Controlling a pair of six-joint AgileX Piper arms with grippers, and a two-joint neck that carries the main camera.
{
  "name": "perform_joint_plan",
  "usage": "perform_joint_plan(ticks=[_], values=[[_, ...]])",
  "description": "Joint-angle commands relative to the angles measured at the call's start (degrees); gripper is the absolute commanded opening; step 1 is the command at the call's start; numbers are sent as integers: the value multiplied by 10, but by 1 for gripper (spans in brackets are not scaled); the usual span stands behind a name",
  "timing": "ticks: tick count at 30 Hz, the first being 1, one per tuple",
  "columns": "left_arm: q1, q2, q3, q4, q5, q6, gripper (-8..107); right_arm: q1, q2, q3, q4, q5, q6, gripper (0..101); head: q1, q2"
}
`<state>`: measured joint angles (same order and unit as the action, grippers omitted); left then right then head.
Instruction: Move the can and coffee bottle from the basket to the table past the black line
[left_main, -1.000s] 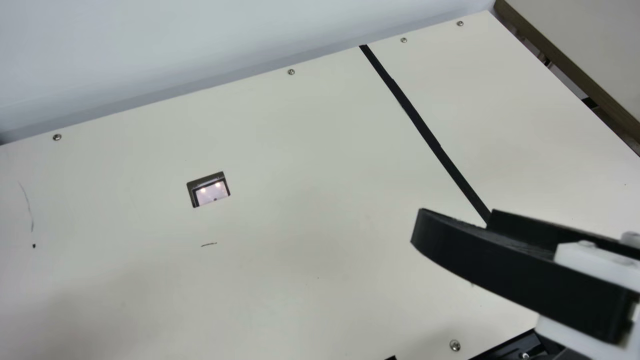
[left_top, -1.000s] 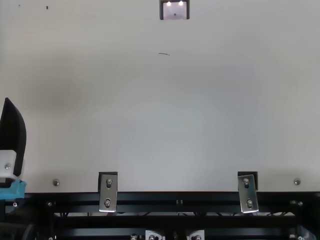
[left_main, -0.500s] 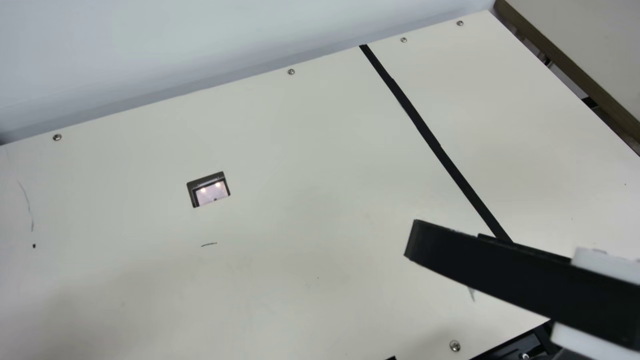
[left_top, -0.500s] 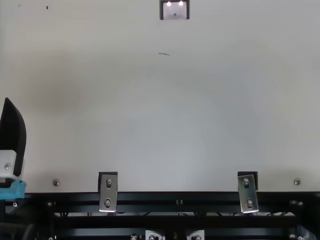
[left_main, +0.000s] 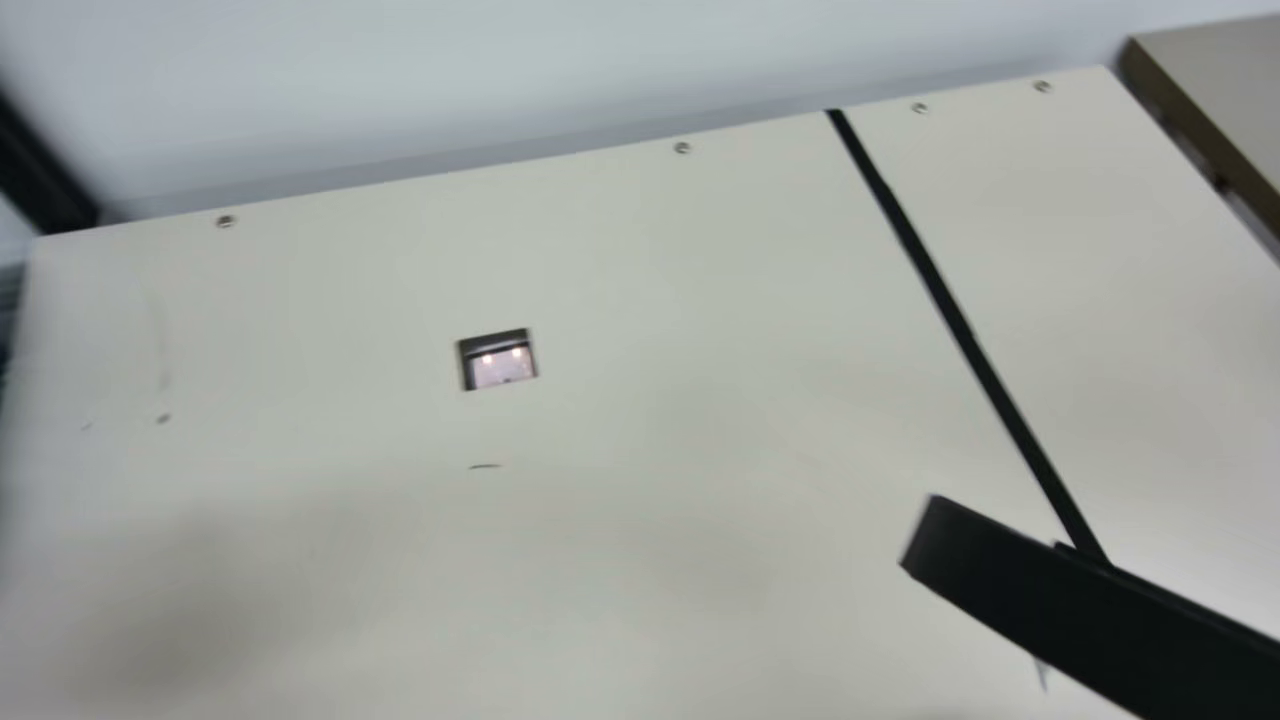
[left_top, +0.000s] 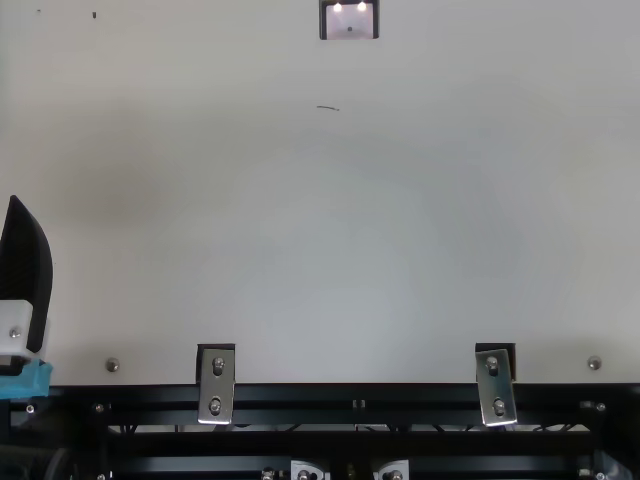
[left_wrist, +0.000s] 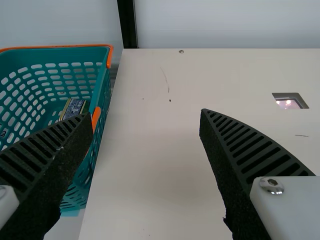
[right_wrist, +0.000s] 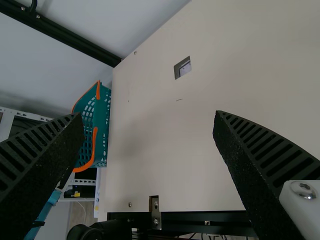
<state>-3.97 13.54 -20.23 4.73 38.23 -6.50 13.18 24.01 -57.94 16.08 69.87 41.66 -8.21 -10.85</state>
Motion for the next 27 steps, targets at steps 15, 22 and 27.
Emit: perform_joint_plan(ticks=[15, 22, 27], values=[[0, 0, 0, 0, 0, 0, 90, 0, 0, 0, 0, 0, 0, 101, -93, 329], [0, 0, 0, 0, 0, 0, 90, 0, 0, 0, 0, 0, 0, 101, -147, 446], [0, 0, 0, 0, 0, 0, 90, 0, 0, 0, 0, 0, 0, 101, -147, 446]])
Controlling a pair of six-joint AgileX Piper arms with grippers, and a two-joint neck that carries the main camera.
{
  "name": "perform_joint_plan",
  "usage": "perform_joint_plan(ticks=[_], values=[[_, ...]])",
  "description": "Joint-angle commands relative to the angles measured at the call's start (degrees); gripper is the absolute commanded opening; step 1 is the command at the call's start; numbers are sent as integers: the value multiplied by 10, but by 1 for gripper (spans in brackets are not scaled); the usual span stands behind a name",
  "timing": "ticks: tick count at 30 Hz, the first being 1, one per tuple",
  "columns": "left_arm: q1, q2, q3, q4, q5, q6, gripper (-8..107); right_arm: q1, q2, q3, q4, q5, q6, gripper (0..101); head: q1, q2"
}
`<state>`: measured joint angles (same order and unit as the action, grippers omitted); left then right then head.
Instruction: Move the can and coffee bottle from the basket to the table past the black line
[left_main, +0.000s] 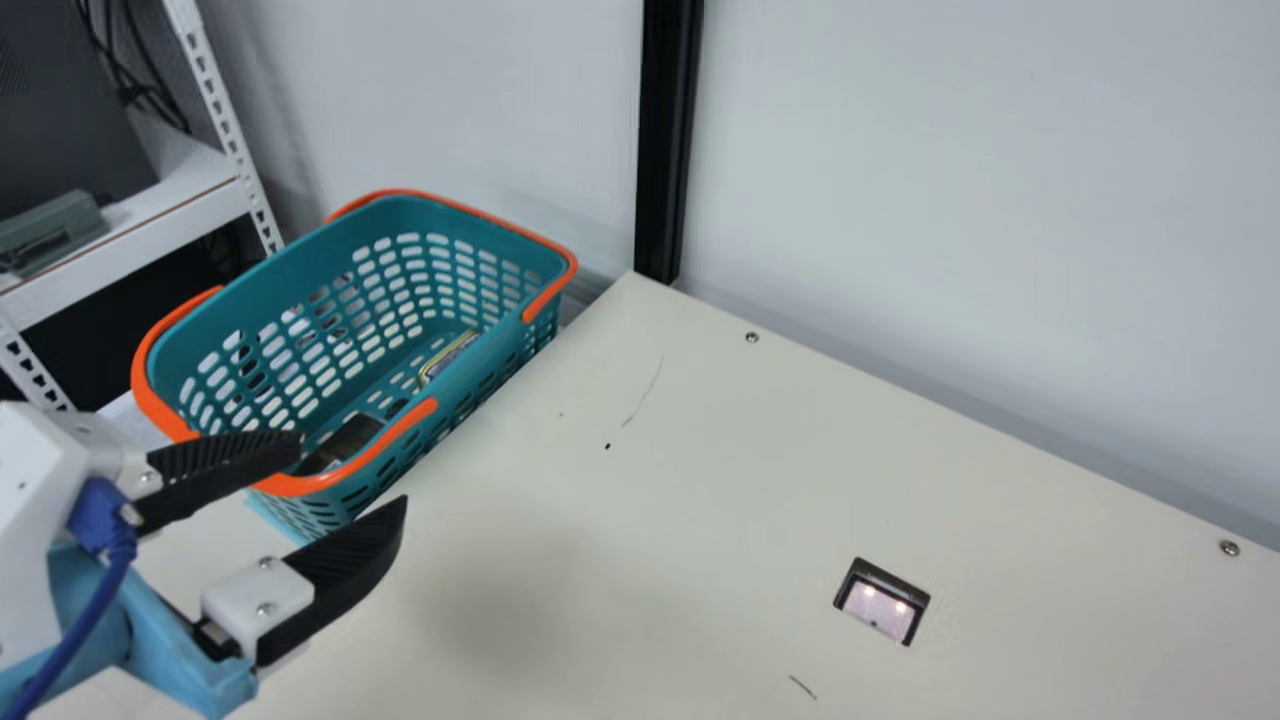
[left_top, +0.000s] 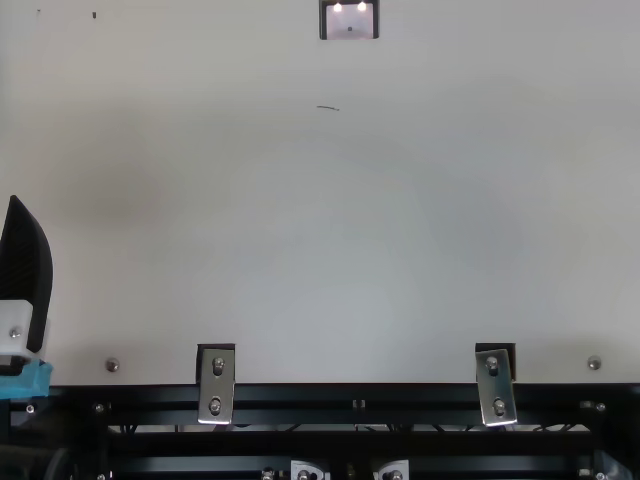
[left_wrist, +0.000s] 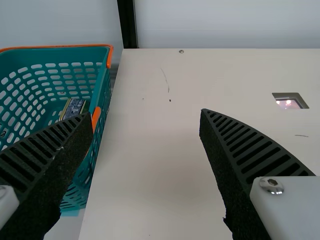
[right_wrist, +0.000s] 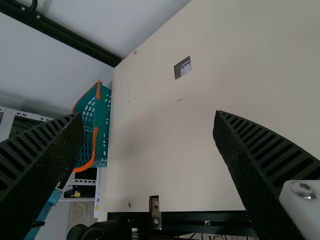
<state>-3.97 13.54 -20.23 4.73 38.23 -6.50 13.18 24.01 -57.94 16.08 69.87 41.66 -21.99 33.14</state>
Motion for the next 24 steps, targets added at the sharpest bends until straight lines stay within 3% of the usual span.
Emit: perform_joint_plan(ticks=[1, 13, 24], values=[[0, 0, 0, 0, 0, 0, 90, 0, 0, 0, 0, 0, 0, 101, -9, 6], [13, 11, -4, 1, -6, -15, 90, 0, 0, 0, 0, 0, 0, 101, -9, 6], [64, 113, -53, 44, -83, -105, 90, 0, 0, 0, 0, 0, 0, 101, -9, 6]])
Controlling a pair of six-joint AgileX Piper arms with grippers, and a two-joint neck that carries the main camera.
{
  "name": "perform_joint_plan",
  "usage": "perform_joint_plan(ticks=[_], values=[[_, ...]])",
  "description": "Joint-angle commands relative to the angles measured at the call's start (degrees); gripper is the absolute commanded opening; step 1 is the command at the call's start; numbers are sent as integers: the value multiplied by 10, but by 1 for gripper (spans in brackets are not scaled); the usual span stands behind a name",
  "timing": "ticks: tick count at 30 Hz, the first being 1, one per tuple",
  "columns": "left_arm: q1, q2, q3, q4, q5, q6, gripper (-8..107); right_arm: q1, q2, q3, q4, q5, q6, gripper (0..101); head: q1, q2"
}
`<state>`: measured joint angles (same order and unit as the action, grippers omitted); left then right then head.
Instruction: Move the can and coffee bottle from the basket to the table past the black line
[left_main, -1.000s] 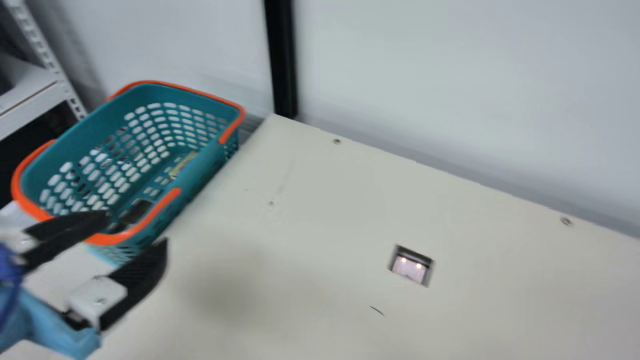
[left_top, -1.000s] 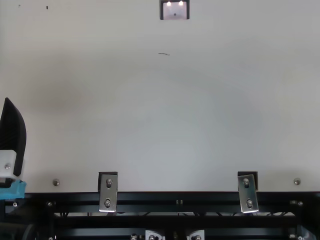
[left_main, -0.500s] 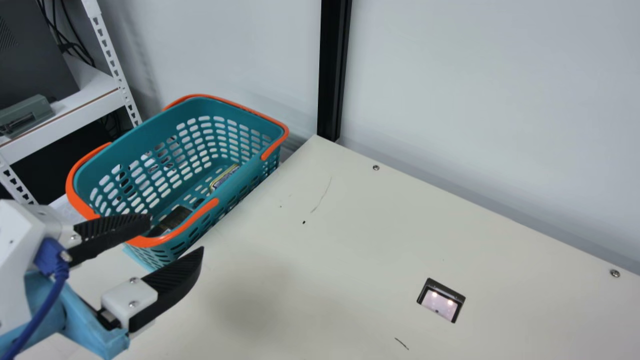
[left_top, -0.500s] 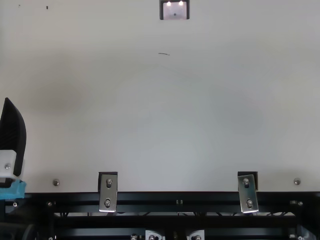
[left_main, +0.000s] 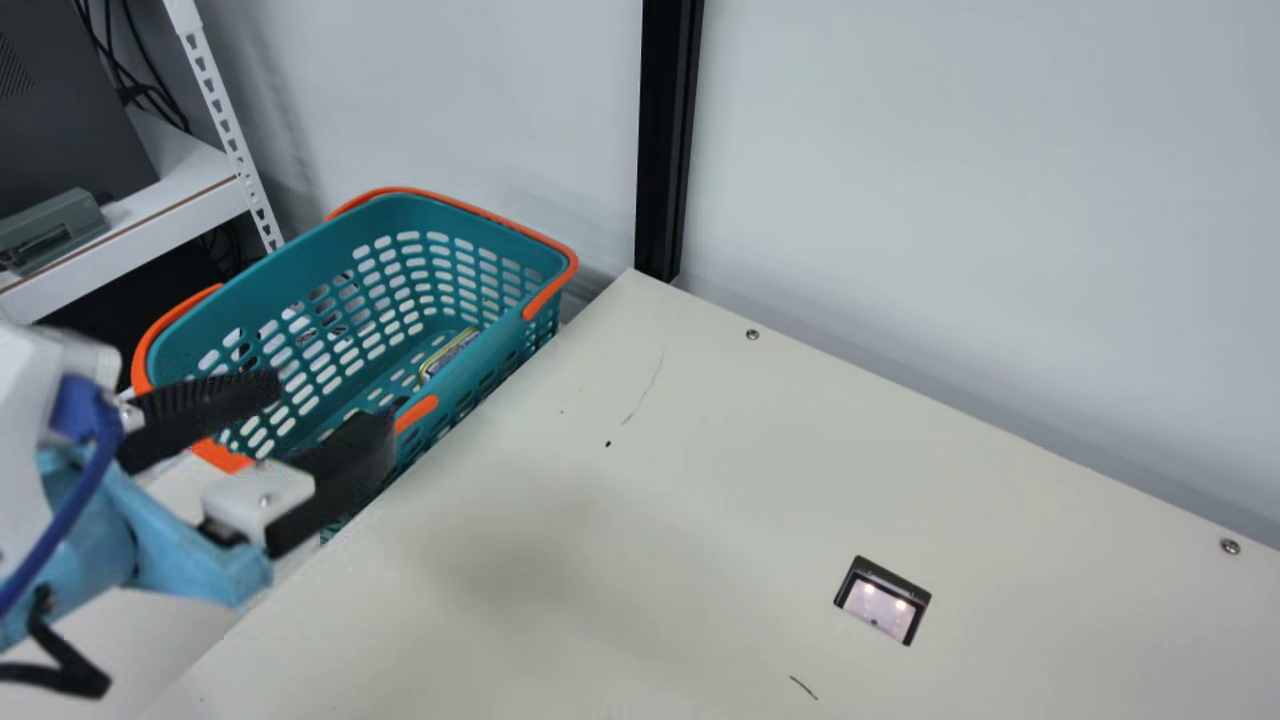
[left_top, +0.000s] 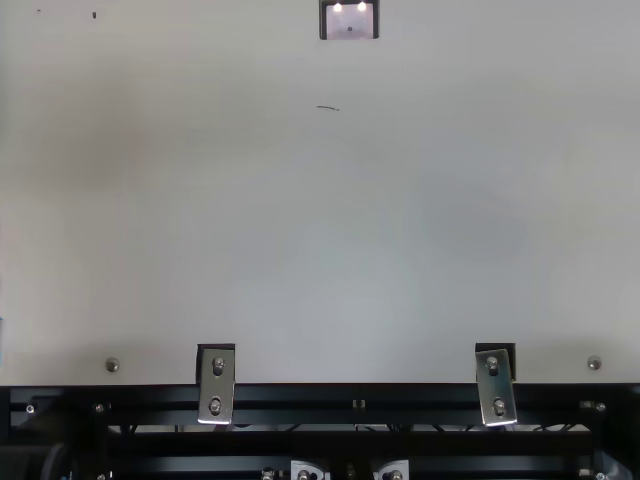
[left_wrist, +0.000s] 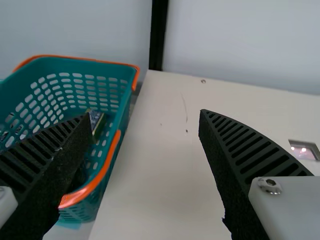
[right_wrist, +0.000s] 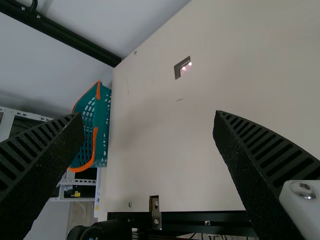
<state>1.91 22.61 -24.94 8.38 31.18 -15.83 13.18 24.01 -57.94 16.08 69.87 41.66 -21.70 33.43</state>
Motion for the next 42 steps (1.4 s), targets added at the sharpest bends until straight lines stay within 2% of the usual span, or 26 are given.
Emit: perform_joint_plan(ticks=[1, 10, 15, 19, 23, 30, 35, 42], values=[[11, 34, -12, 14, -21, -20, 90, 0, 0, 0, 0, 0, 0, 101, -12, 3], [86, 178, -80, 31, -104, -34, 90, 0, 0, 0, 0, -1, 0, 101, -12, 3], [146, 286, -136, -14, -148, 25, 90, 0, 0, 0, 0, -1, 0, 101, -12, 3], [186, 375, -192, -65, -158, 90, 90, 0, 0, 0, 0, -1, 0, 101, -12, 3], [221, 455, -256, -128, -132, 172, 90, 0, 0, 0, 0, -1, 0, 101, -12, 3], [297, 568, -356, -225, -36, 332, 90, 0, 0, 0, 0, -1, 0, 101, -12, 3], [337, 633, -405, -246, 27, 411, 90, 0, 0, 0, 0, -1, 0, 101, -12, 3], [349, 698, -434, -243, 79, 484, 90, 0, 0, 0, 0, -1, 0, 101, -12, 3]])
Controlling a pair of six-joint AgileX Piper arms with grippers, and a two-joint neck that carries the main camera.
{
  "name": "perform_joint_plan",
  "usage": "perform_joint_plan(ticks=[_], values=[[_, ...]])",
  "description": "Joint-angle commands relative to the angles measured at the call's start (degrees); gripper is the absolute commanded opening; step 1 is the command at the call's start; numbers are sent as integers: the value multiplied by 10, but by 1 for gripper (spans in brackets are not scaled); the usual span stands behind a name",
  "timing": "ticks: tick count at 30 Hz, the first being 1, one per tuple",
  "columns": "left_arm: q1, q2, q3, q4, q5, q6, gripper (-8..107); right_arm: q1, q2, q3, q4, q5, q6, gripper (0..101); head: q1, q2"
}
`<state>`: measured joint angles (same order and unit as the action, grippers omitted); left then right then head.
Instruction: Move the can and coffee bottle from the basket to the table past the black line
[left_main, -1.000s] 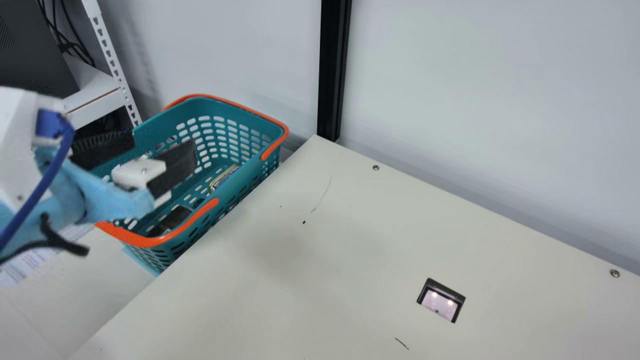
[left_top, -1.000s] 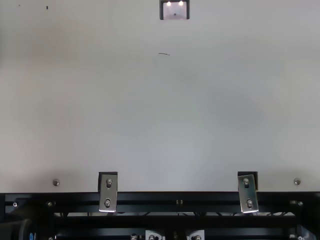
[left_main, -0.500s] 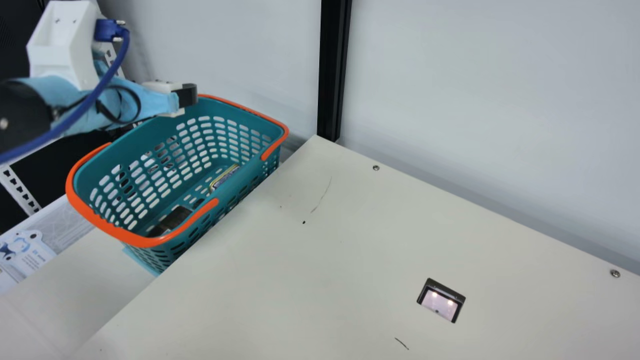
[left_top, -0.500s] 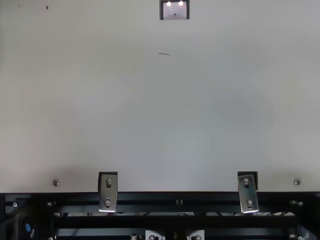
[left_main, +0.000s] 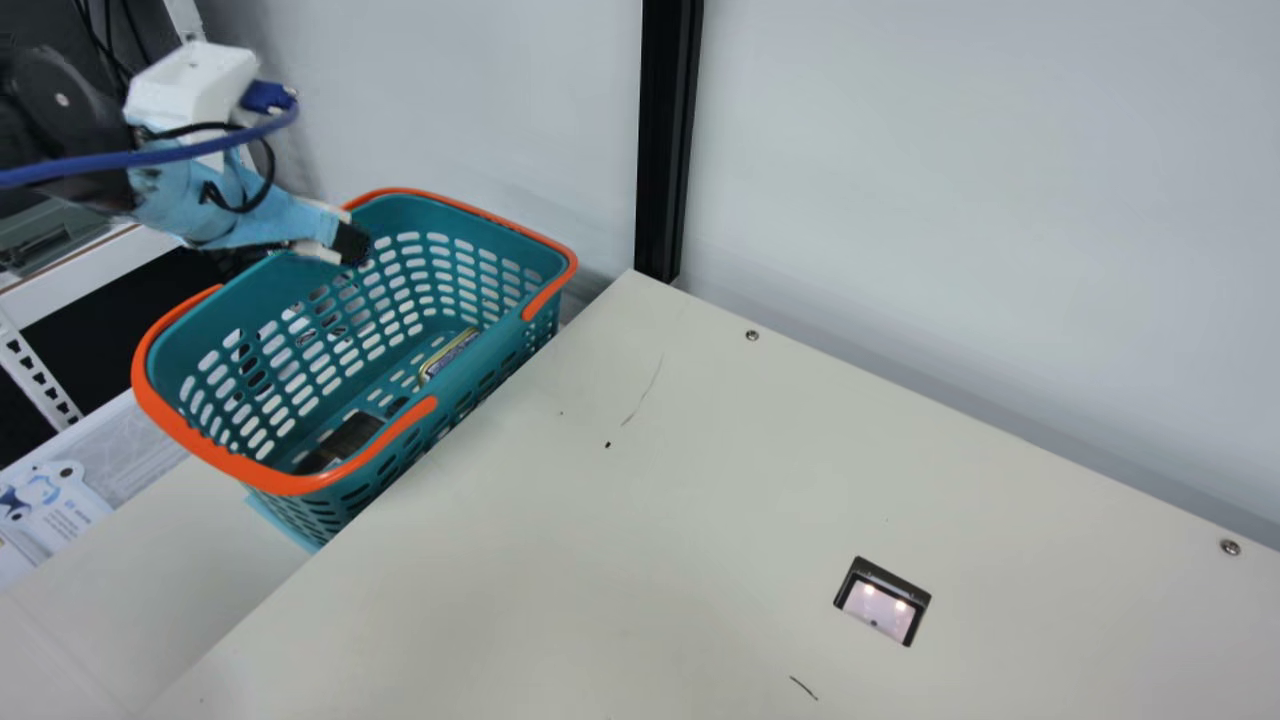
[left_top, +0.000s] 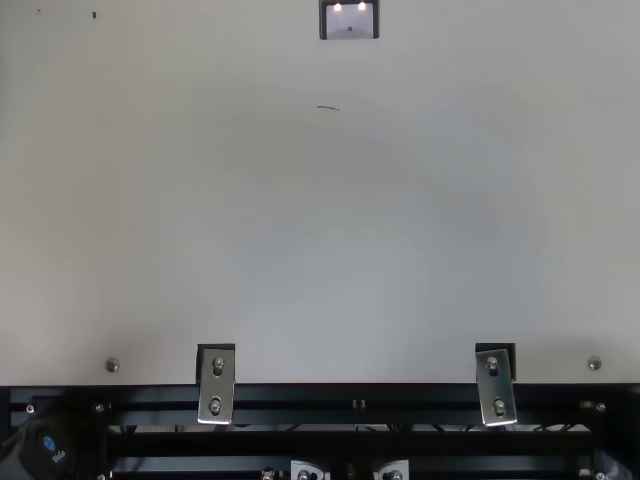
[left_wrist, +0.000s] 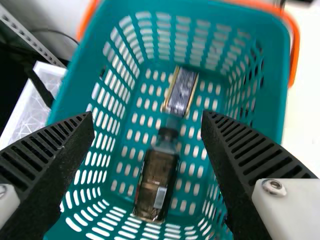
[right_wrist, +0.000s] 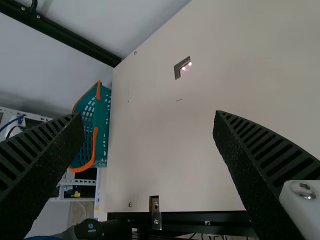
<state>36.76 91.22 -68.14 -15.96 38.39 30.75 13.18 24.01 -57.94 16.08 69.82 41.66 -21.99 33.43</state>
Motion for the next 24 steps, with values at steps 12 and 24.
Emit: perform_joint_plan(ticks=[12, 24], values=[[-9, 124, -21, -5, 11, 93, 90, 0, 0, 0, 0, 0, 0, 101, -9, 3], [-34, 261, -76, -9, -25, 115, 90, 0, 0, 0, 0, 0, 0, 101, -9, 3]])
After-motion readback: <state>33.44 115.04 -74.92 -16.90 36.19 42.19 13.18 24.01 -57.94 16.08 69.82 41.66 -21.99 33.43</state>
